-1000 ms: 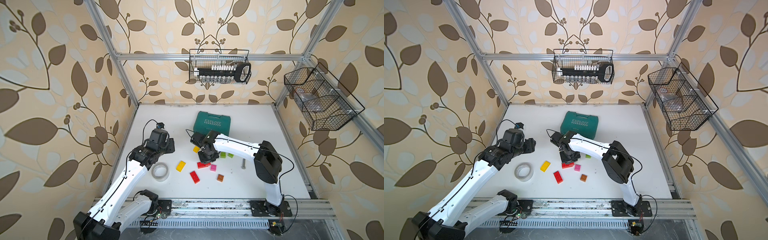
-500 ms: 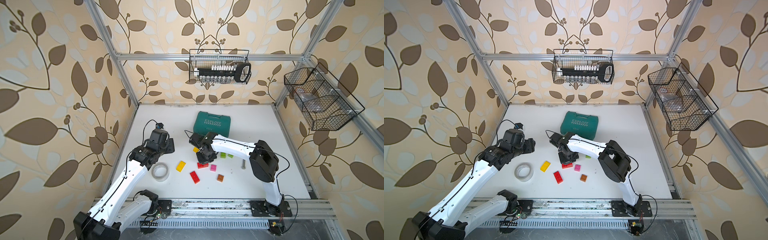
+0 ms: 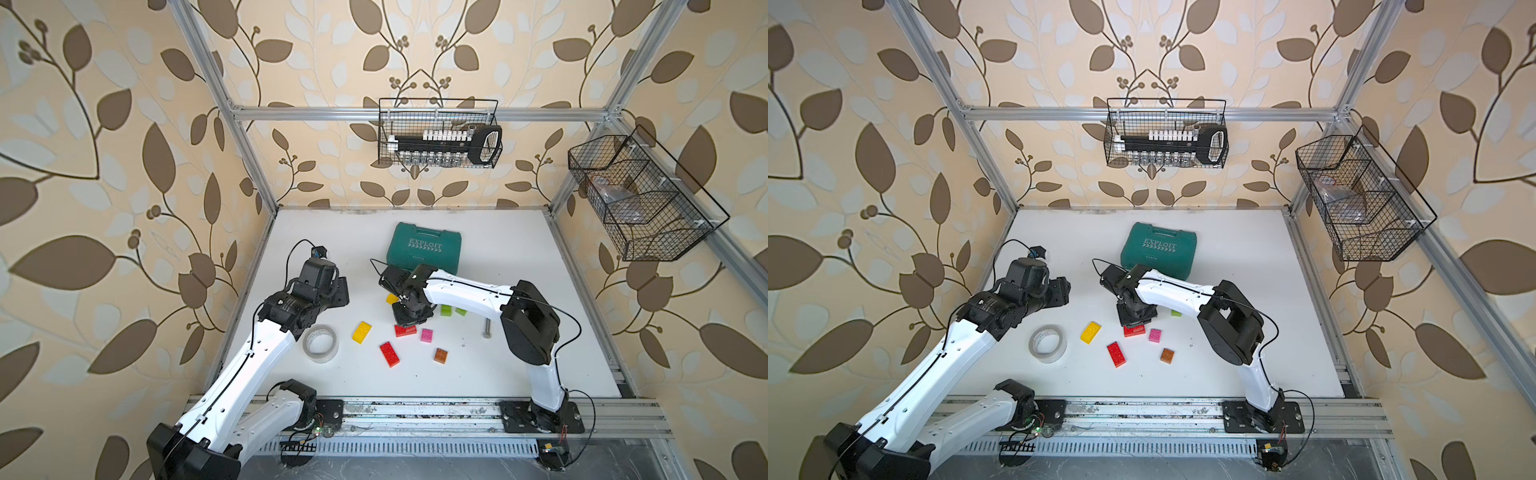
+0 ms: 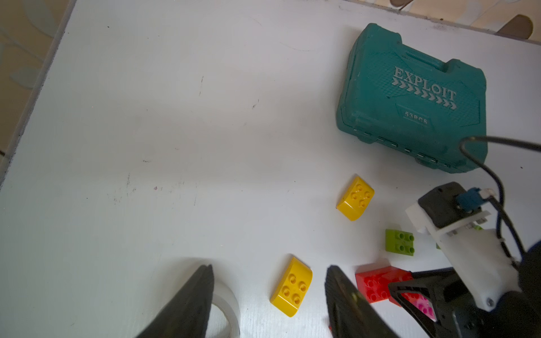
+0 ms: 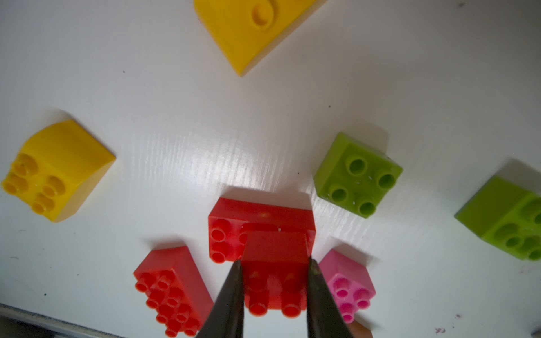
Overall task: Assemble the letter s with lego
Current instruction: Assemble the lego brick with the lego brick.
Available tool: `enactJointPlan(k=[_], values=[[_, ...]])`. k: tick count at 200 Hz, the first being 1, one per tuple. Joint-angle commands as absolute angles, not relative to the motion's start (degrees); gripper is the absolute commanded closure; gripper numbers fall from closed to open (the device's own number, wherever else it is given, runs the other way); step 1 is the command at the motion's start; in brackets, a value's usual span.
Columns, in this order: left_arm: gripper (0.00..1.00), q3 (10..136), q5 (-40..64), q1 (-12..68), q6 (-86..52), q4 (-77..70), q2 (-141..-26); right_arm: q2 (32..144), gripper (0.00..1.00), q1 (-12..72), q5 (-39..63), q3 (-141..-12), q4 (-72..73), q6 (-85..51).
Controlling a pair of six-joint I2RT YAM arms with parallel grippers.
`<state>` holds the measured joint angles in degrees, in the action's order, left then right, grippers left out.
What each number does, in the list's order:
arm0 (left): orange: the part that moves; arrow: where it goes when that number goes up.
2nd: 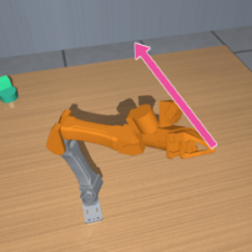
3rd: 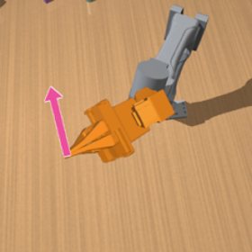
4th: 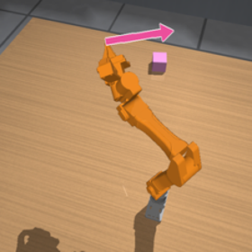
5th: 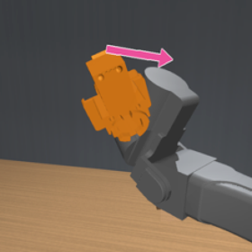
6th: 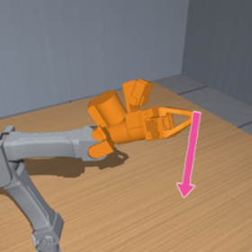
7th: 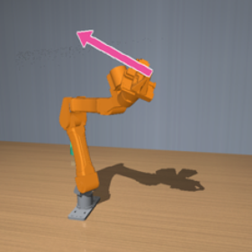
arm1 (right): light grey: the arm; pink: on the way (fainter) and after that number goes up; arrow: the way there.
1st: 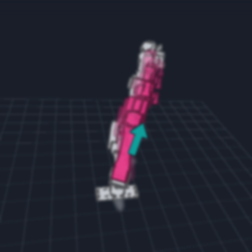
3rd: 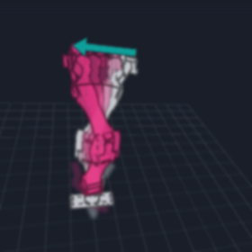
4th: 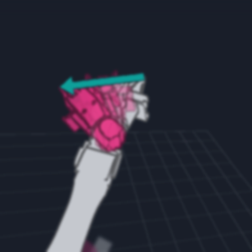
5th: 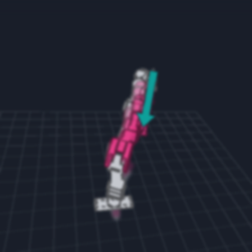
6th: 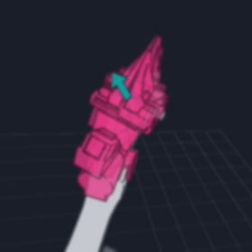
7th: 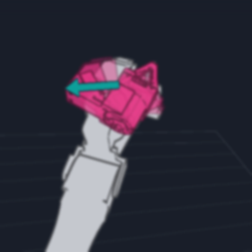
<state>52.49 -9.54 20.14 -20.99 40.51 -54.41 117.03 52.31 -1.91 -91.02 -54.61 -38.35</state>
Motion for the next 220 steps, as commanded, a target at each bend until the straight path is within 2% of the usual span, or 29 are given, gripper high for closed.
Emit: enactJointPlan(k=[1, 220], values=[[0.37, 52.77, -11.07, 19.34, -20.87, 40.87, -53.88, 117.30, 1.00, 51.95, -3.32, -87.90, -56.24, -39.85], [0.37, 52.82, -11.18, 18.90, -20.76, 40.76, -53.88, 117.76, 1.00, 53.44, -2.46, -81.04, -52.48, -41.86]])
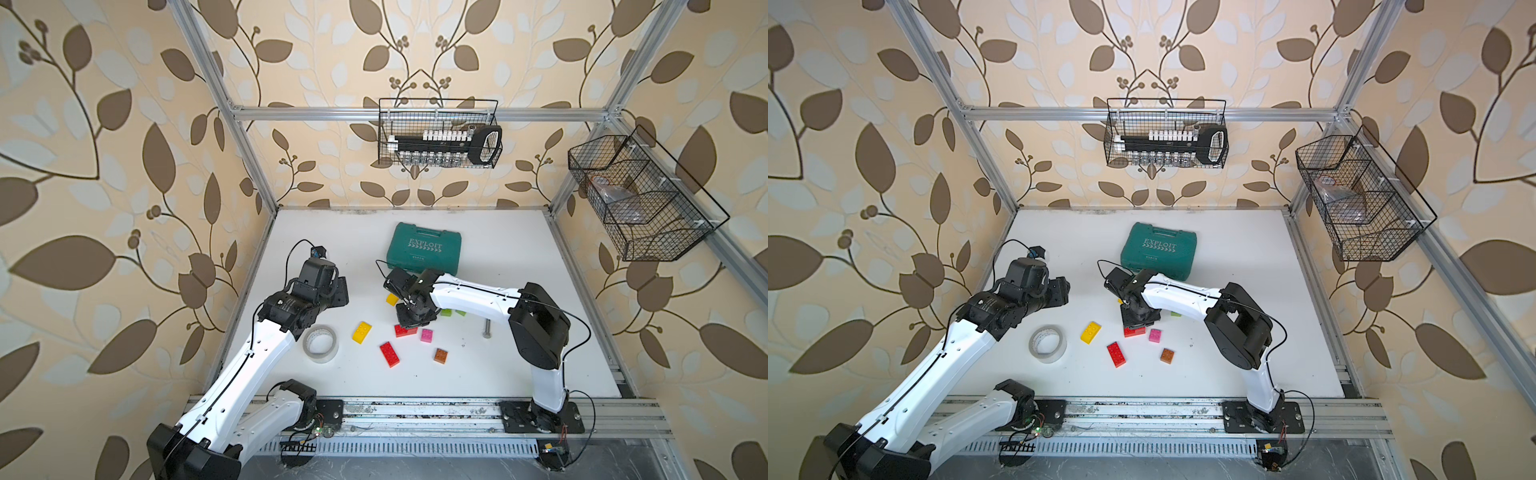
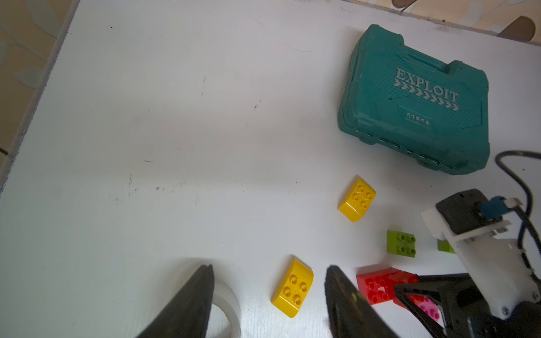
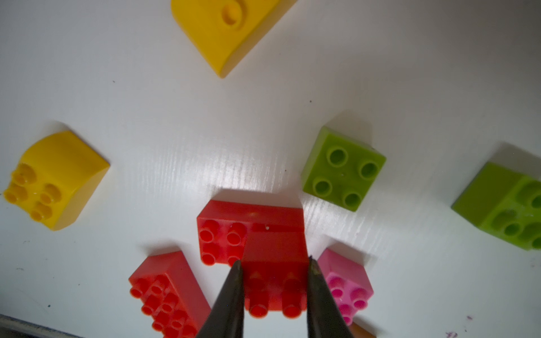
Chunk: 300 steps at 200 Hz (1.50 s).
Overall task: Assemble the letter s with lego
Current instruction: Assemble the lego brick with the lego brick.
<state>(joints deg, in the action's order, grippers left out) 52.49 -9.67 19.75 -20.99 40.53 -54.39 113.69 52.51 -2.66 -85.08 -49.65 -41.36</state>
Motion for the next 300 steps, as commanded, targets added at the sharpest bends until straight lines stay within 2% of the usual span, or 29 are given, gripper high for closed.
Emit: enactJointPlan(k=[1, 174, 247, 300], values=[[0.37, 52.87, -11.17, 18.90, -20.80, 40.77, -53.88, 117.77, 1.00, 53.53, -2.46, -81.04, -52.47, -41.85], [0.37, 52.91, -11.33, 18.63, -20.92, 40.83, -53.77, 124.67, 1.00, 55.72, -5.19, -79.91, -52.88, -45.48], [0.35, 52.82, -11.64, 18.58, -21.04, 40.85, -53.37, 114.96, 1.00, 51.73, -10.05, -78.19, -53.59, -54.51], [0.35, 52.82, -12.02, 18.55, -21.18, 40.78, -53.04, 116.17, 1.00, 50.80, -9.28, -80.12, -54.49, -52.66]])
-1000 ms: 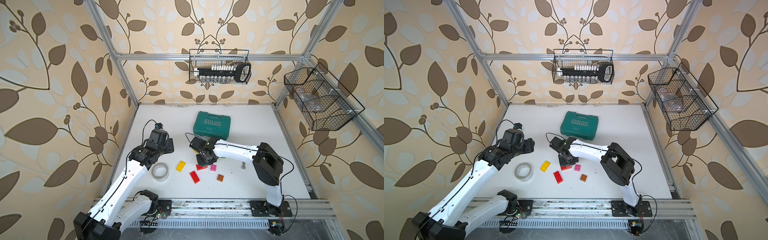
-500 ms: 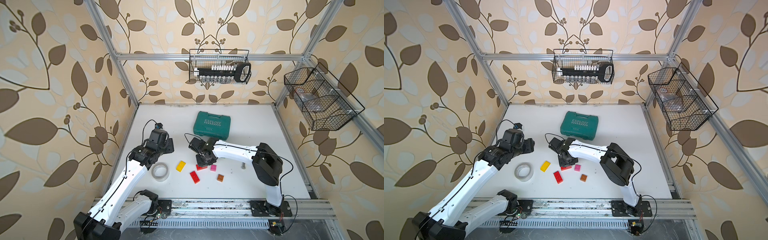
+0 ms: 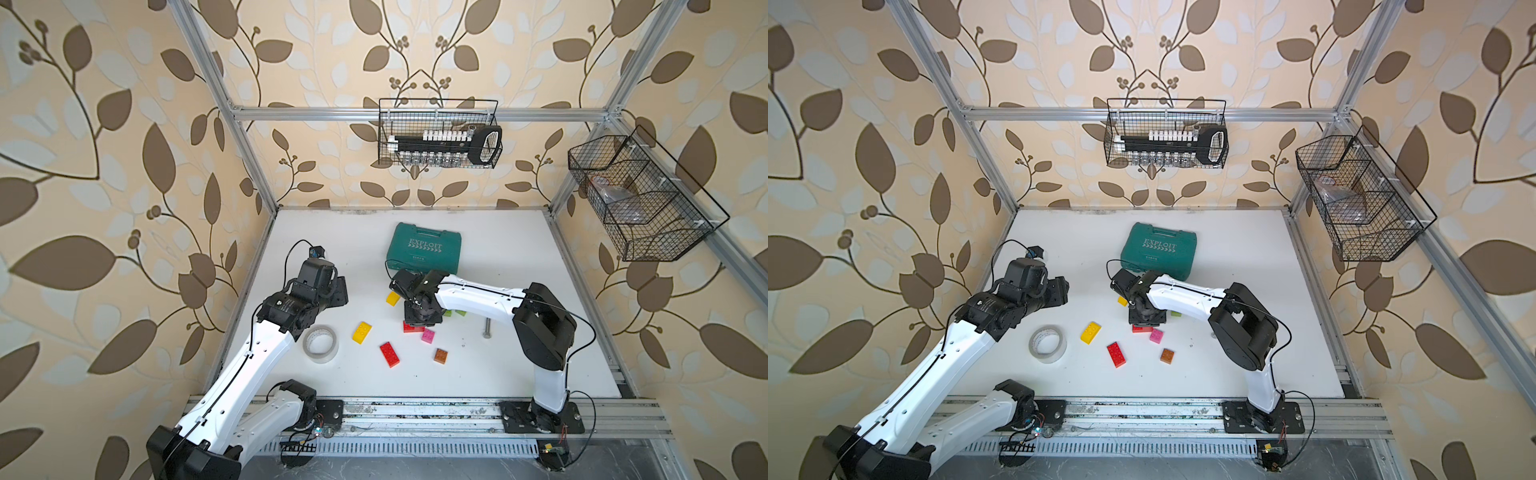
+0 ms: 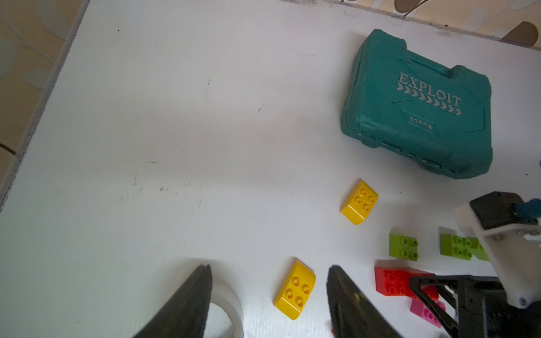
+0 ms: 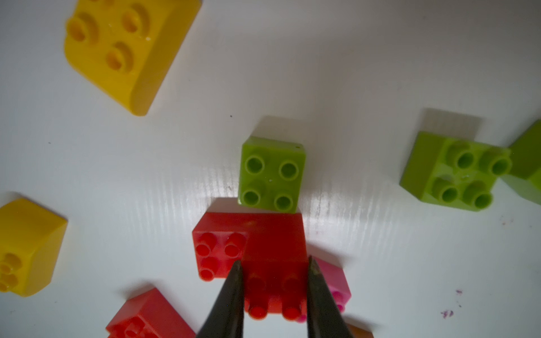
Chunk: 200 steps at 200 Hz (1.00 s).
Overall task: Assemble the letter s with lego
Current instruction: Assemble the lego brick with the lego brick.
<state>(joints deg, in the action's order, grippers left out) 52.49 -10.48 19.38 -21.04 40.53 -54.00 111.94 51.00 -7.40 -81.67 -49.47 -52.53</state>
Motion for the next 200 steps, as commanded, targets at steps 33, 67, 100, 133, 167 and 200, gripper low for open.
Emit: enactJointPlan(k=[33, 67, 100, 133, 167, 200], values=[[0.34, 52.76, -12.13, 18.54, -21.13, 40.86, -53.00, 117.41, 1.00, 51.31, -7.63, -80.79, -53.93, -51.99], [0.33, 52.94, -12.28, 18.46, -21.03, 40.87, -53.26, 118.36, 1.00, 52.27, -6.26, -82.15, -53.62, -51.33], [0.32, 52.80, -12.47, 18.46, -21.13, 40.87, -52.92, 117.82, 0.86, 52.39, -6.24, -82.78, -53.80, -50.93], [0.32, 52.82, -12.39, 18.46, -21.18, 40.96, -52.96, 116.66, 0.69, 52.40, -6.18, -83.12, -54.10, -50.46], [0.32, 52.74, -12.63, 18.46, -21.17, 40.96, -52.76, 115.65, 0.54, 52.39, -6.15, -84.23, -54.83, -50.10], [0.32, 52.81, -12.81, 18.46, -21.24, 40.98, -52.56, 114.21, 0.41, 52.43, -6.40, -84.78, -55.71, -50.12]])
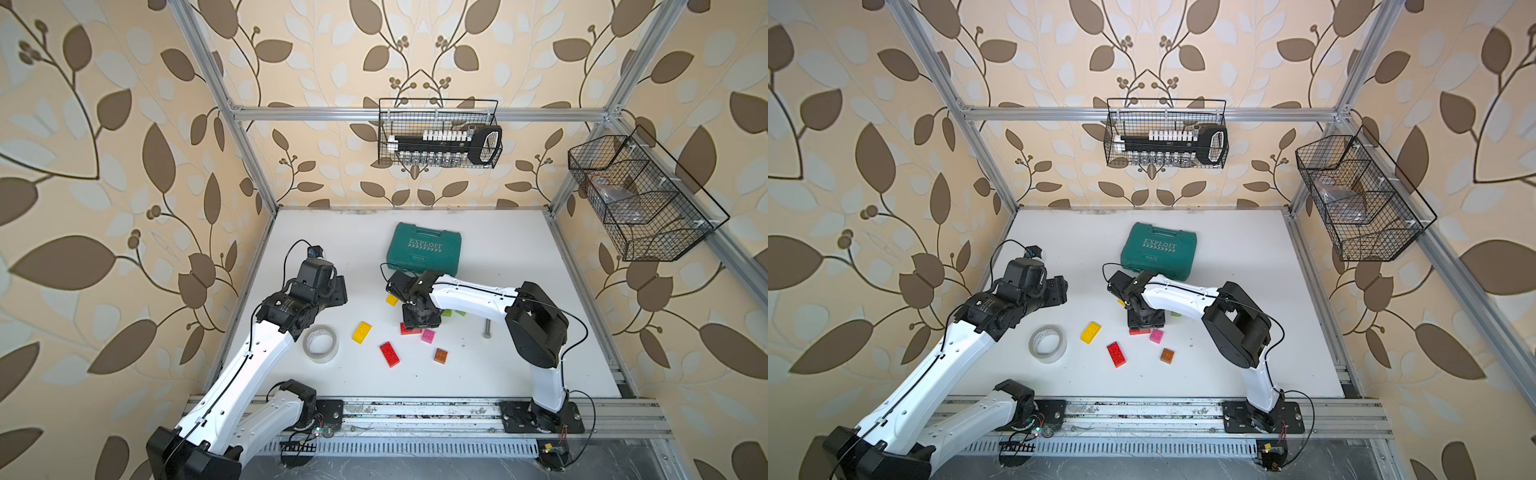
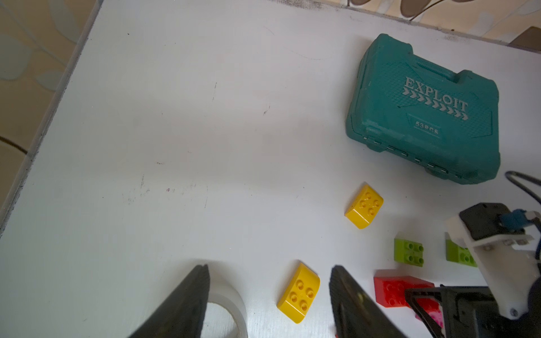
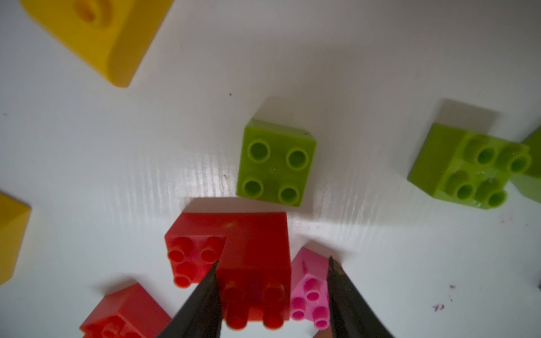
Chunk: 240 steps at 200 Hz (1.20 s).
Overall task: Assemble the letter s with lego
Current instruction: Assemble the lego brick with the lego brick, then pick up the lego brick from the center of the board.
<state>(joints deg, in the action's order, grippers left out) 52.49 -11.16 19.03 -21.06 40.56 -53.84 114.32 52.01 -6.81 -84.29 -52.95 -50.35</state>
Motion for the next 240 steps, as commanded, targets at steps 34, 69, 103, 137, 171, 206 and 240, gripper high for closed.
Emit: enactJointPlan(k=[34, 69, 103, 137, 171, 206, 240], values=[[0.32, 52.73, -12.84, 18.46, -21.35, 40.96, -52.56, 110.29, 0.37, 52.39, -7.18, -85.09, -56.95, -48.10], [0.32, 52.64, -12.74, 18.46, -21.43, 40.87, -52.48, 105.68, 0.37, 51.87, -7.62, -85.61, -58.73, -46.82], [0.42, 51.88, -8.66, 18.54, -20.46, 39.87, -53.82, 97.15, 0.38, 48.33, -10.06, -84.33, -62.56, -44.91], [0.55, 56.20, -3.80, 30.96, -27.47, 40.94, -62.55, 86.12, 0.39, 37.70, -12.37, -78.79, -65.41, -40.84], [0.55, 68.41, -10.37, 55.41, -36.26, 43.85, -78.20, 76.72, 0.39, 25.33, -9.89, -72.75, -65.49, -36.13], [0.49, 77.75, -9.45, 65.74, -45.90, 44.10, -93.60, 70.67, 0.40, 16.80, -7.10, -70.07, -66.42, -31.83], [0.41, 82.63, -6.38, 67.61, -50.80, 45.14, -103.75, 67.72, 0.39, 12.68, -4.39, -67.75, -66.80, -29.35]])
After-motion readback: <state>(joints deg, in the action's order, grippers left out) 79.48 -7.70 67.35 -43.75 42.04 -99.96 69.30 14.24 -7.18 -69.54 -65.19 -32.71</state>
